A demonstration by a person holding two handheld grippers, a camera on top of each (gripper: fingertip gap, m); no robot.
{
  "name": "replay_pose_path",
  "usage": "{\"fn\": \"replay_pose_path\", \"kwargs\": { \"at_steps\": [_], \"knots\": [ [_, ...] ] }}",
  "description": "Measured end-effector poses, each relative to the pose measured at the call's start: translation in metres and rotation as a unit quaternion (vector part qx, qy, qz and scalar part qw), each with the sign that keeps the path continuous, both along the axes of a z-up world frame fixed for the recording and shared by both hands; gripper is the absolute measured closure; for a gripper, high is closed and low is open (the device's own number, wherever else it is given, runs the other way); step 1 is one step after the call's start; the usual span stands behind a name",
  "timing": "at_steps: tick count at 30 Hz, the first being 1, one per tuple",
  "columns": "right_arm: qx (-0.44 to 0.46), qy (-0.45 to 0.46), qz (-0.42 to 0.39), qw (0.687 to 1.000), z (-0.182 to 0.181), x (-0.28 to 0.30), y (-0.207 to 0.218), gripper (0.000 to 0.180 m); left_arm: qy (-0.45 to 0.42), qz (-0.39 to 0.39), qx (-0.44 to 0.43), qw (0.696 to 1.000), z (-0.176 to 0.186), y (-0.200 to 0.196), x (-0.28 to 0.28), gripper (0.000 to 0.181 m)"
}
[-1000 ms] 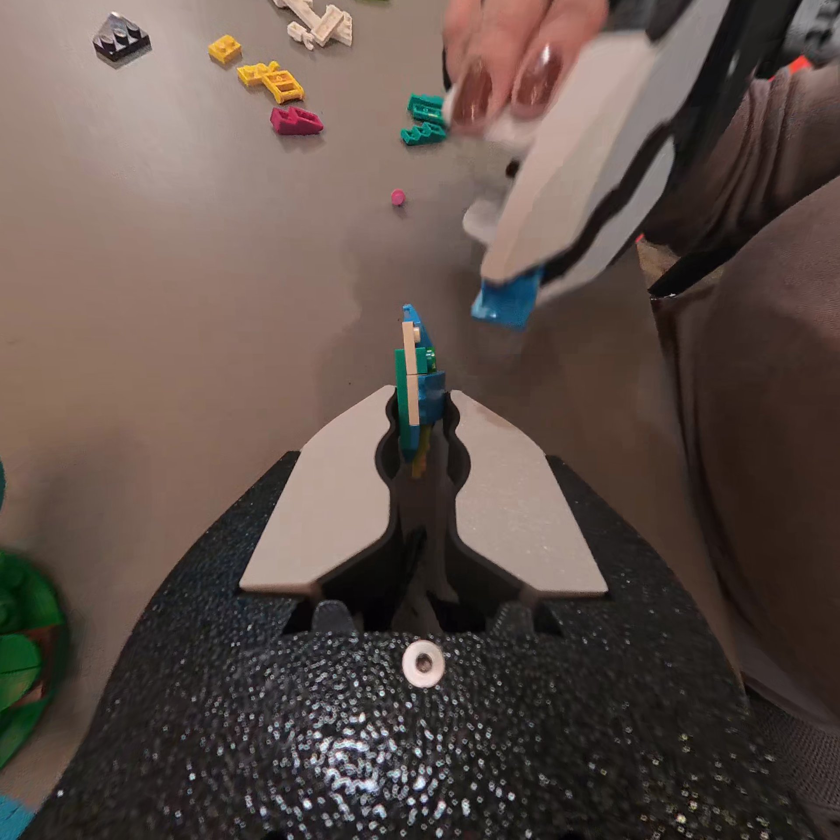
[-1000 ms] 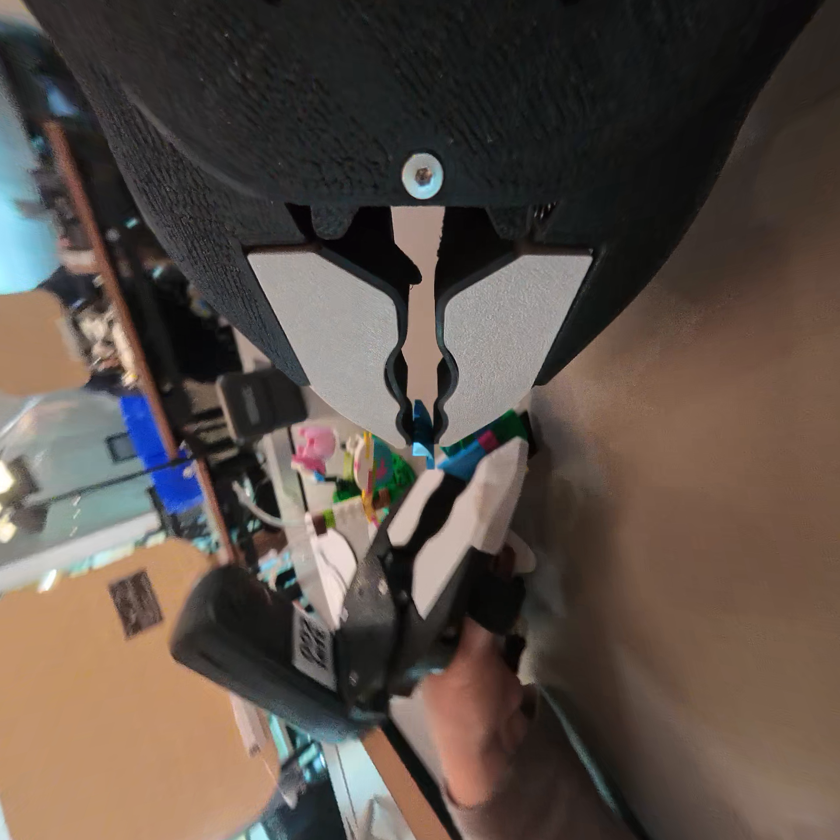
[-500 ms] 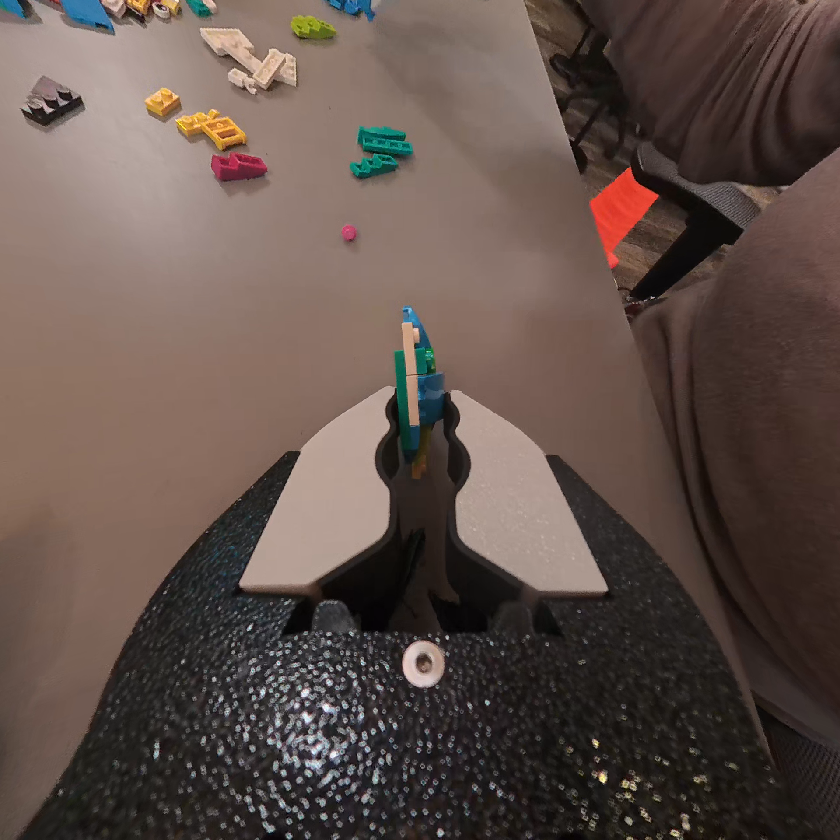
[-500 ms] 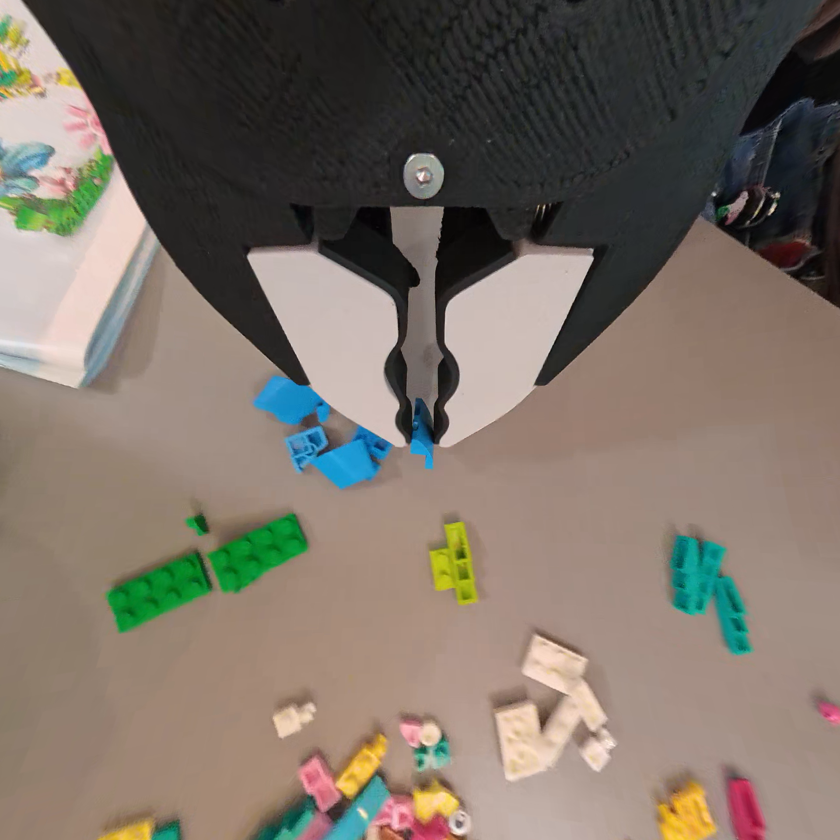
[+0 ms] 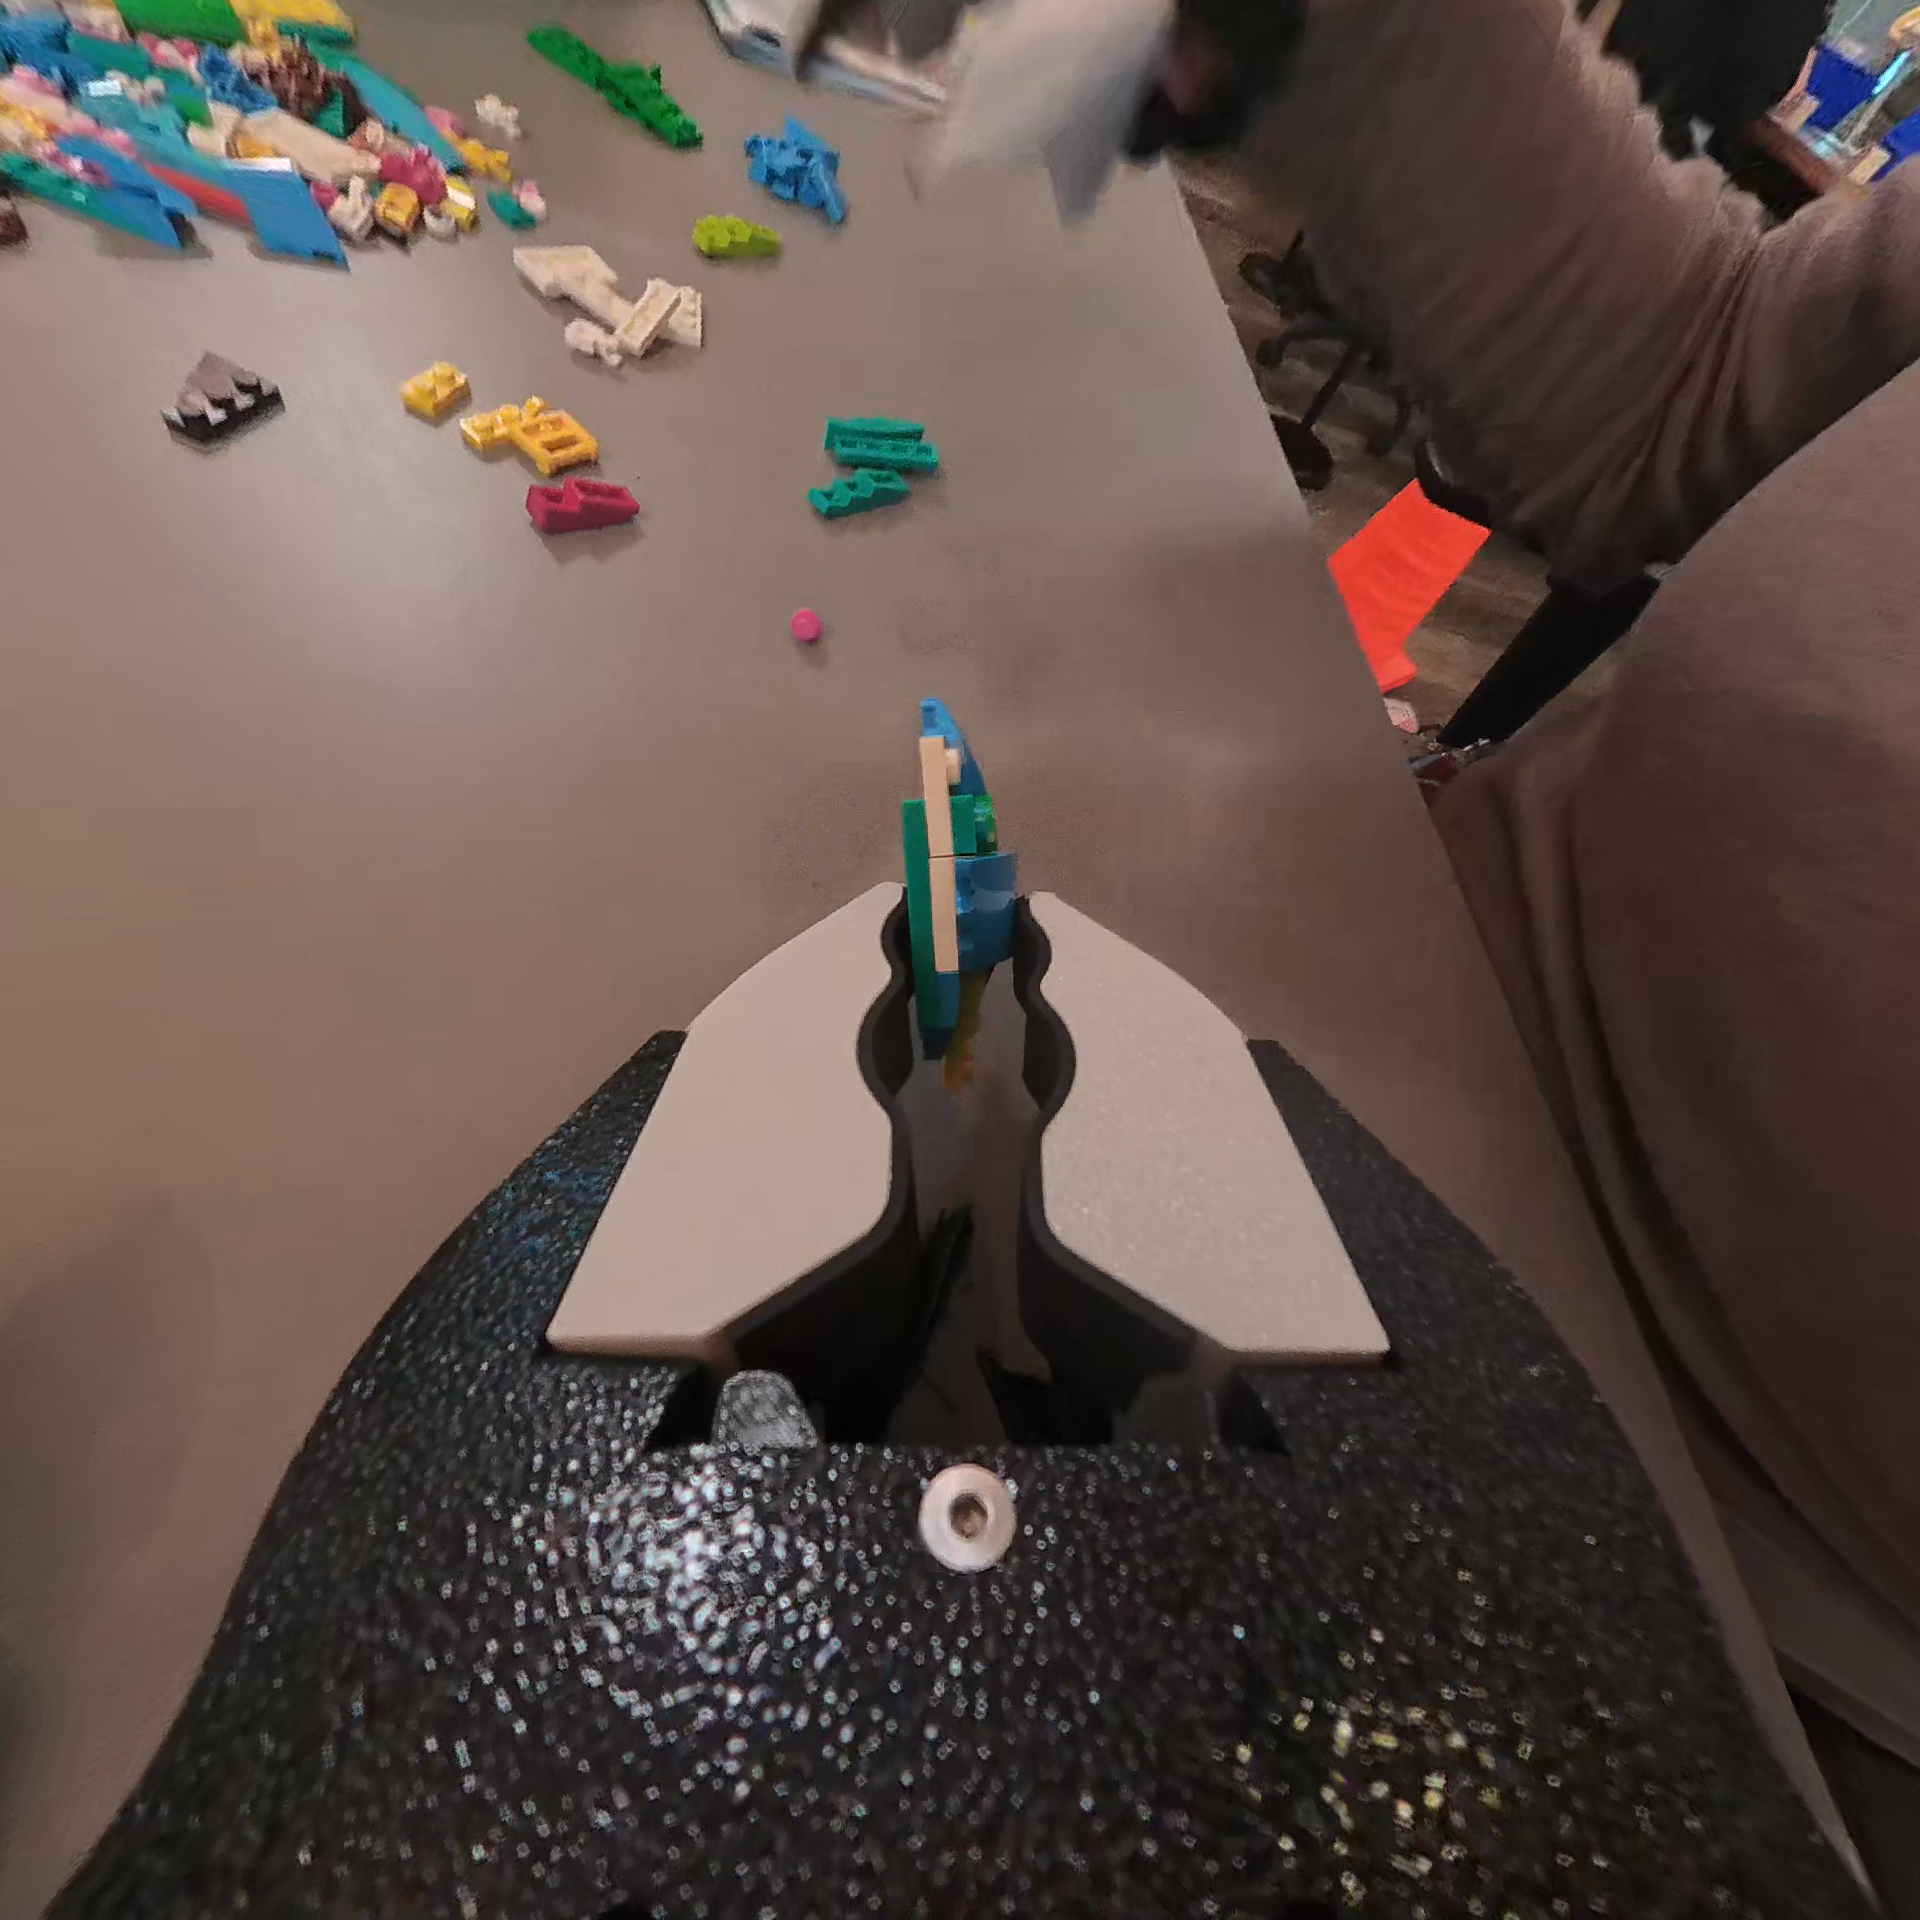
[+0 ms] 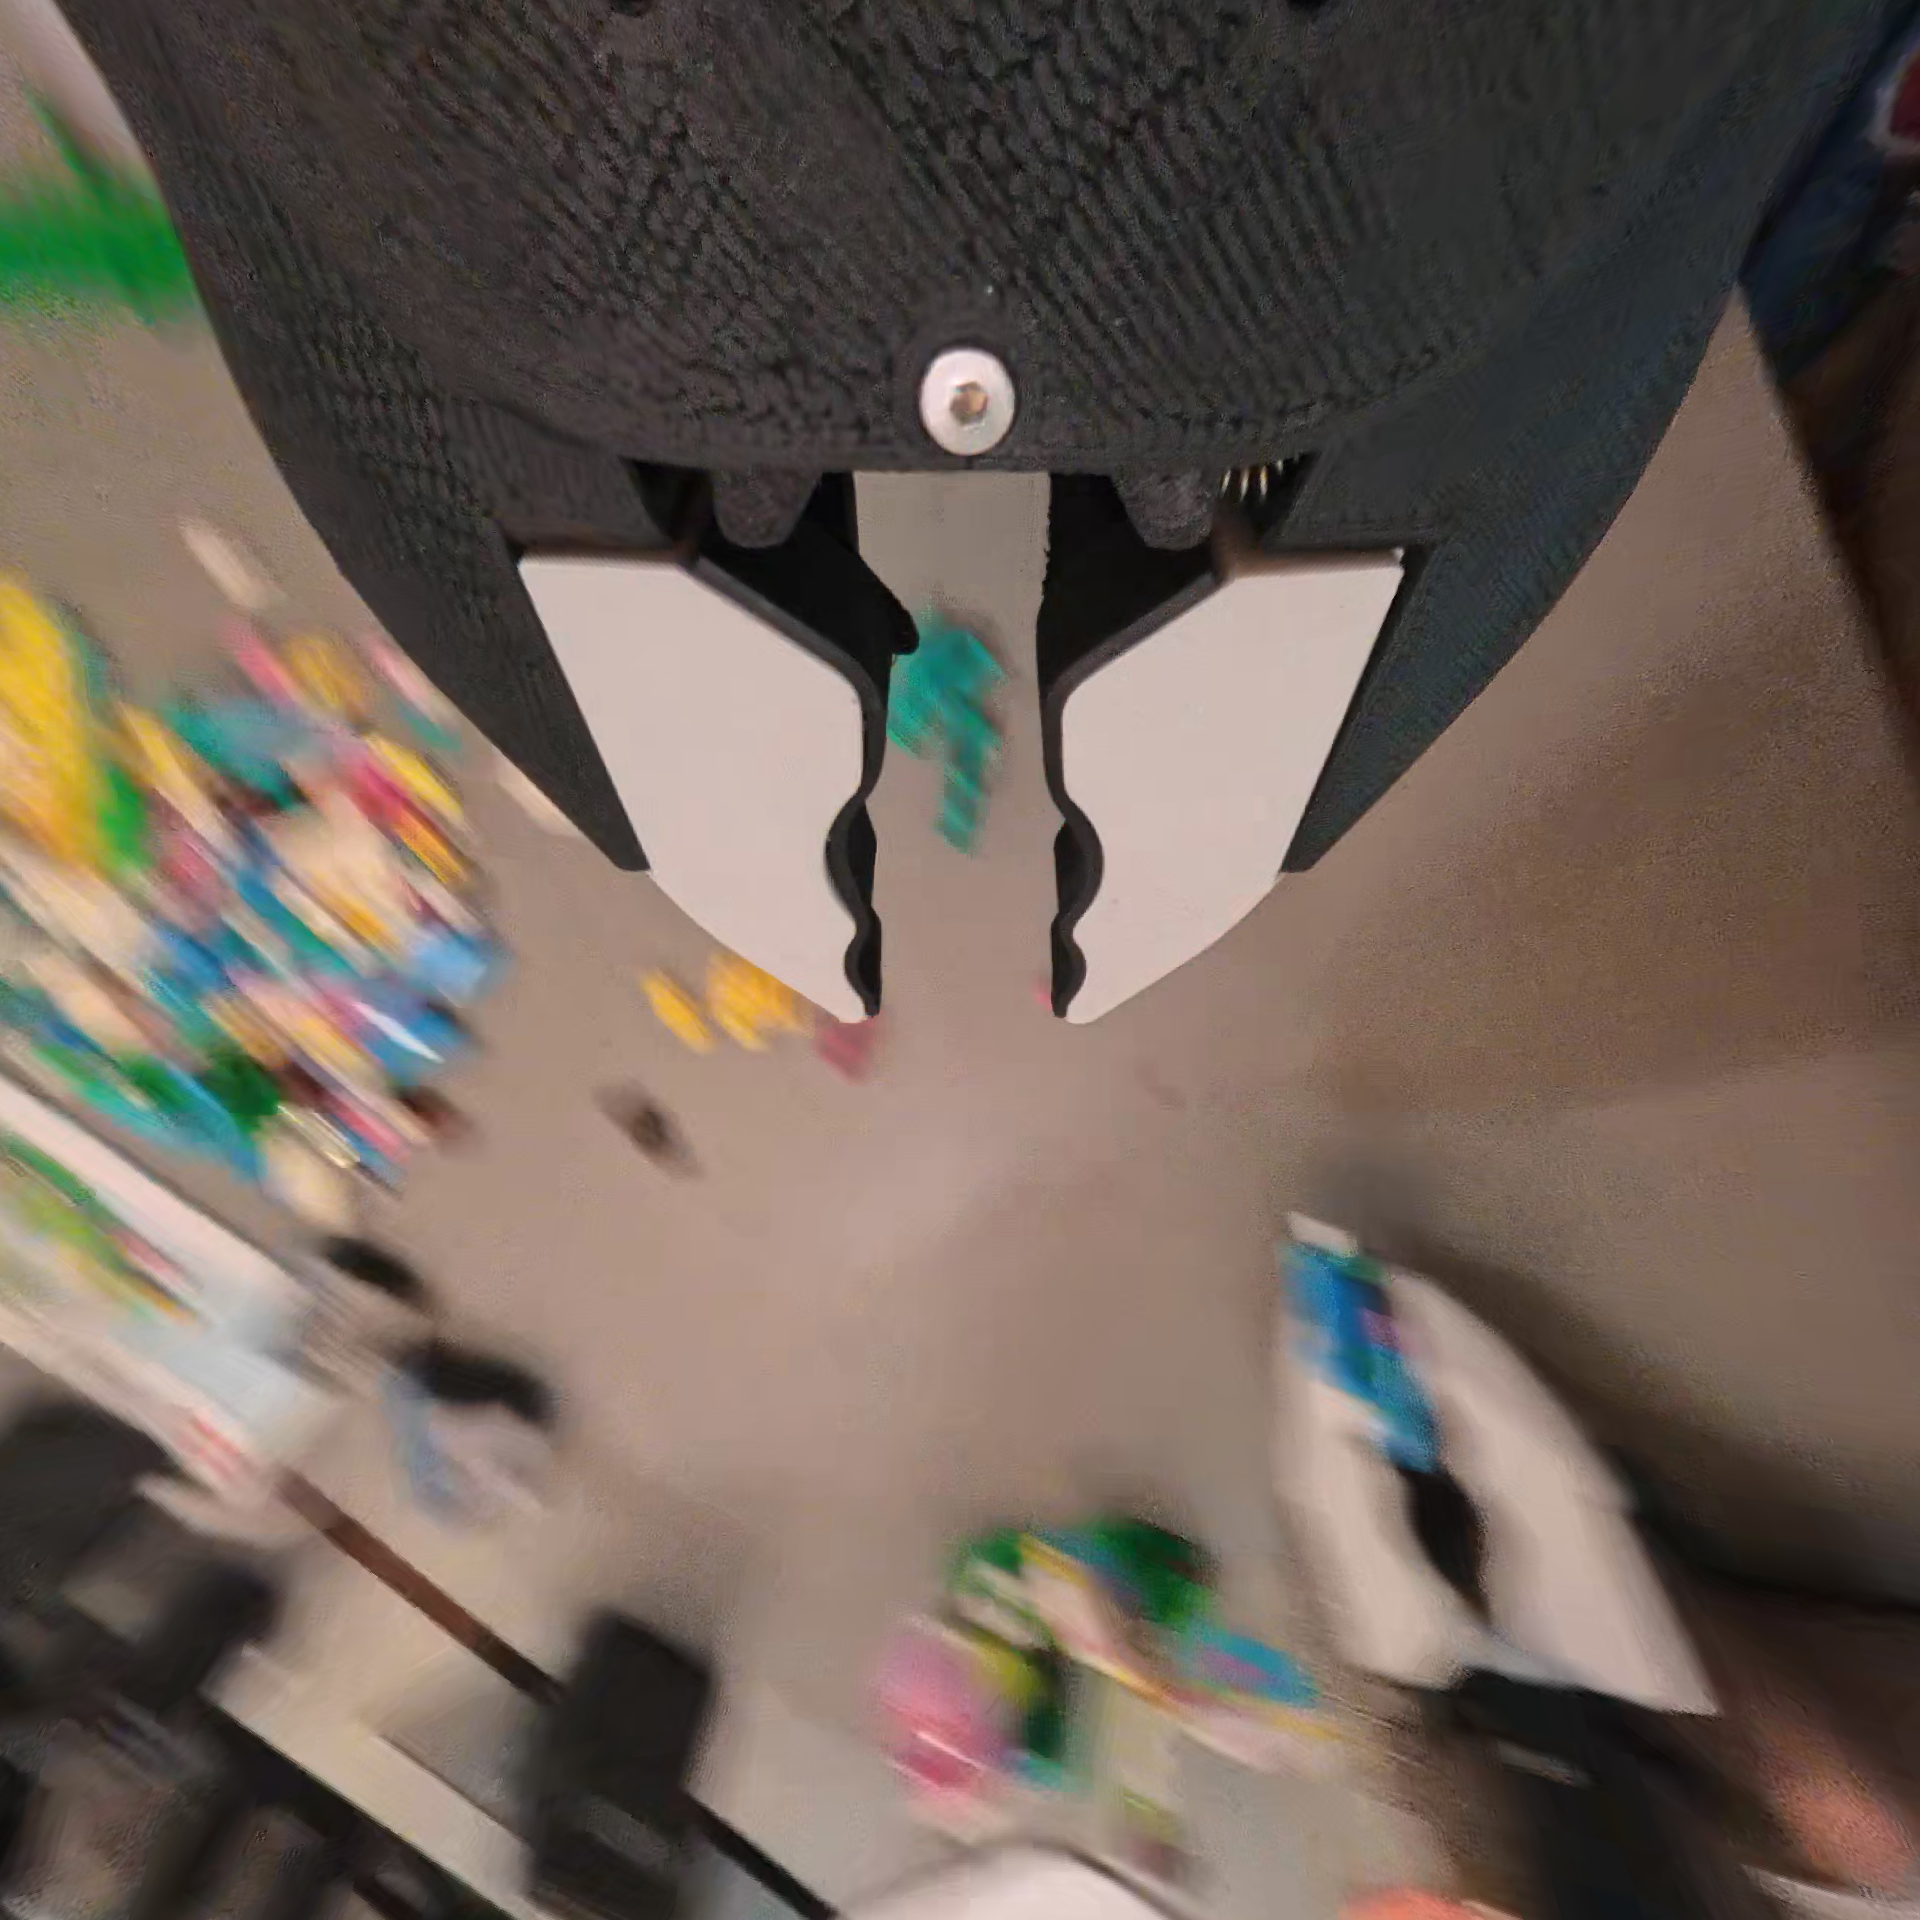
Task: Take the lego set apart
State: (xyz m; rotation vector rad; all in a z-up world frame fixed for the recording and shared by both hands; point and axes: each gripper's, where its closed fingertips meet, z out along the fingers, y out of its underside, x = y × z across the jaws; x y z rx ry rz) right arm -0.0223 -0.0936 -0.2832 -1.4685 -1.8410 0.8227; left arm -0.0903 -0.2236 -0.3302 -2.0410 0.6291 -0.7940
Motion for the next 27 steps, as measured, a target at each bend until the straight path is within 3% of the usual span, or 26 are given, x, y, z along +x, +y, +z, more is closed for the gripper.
{"fn": "replay_pose_path", "kwargs": {
  "at_steps": [1,3,7,11,14,21,27],
  "knots": [
    [-0.011,0.017,0.060,0.998,-0.002,-0.019,-0.039,0.148,0.003,0.000,0.010,1.000,0.002,0.000,0.000,0.164],
    [-0.017,0.037,0.134,0.990,-0.010,-0.045,-0.091,0.143,0.008,-0.008,0.035,0.999,0.006,-0.002,0.001,0.164],
    [-0.035,0.058,0.179,0.982,-0.017,-0.070,-0.123,0.146,0.032,-0.029,0.073,0.996,0.008,-0.008,0.005,0.164],
    [-0.068,0.061,0.215,0.972,-0.017,-0.071,-0.137,0.167,0.043,-0.039,0.088,0.994,0.009,-0.010,0.007,0.164],
    [-0.070,0.080,0.220,0.970,-0.014,-0.071,-0.137,0.169,0.033,-0.033,0.090,0.995,0.012,-0.008,0.006,0.164],
    [0.115,0.154,0.206,0.960,-0.010,-0.071,-0.135,0.168,0.033,-0.002,0.074,0.997,0.014,-0.004,0.003,0.162],
    [-0.013,0.149,0.180,0.972,-0.008,-0.071,-0.131,0.165,0.019,-0.010,0.070,0.997,0.015,-0.005,0.007,0.164]
  ]
}}
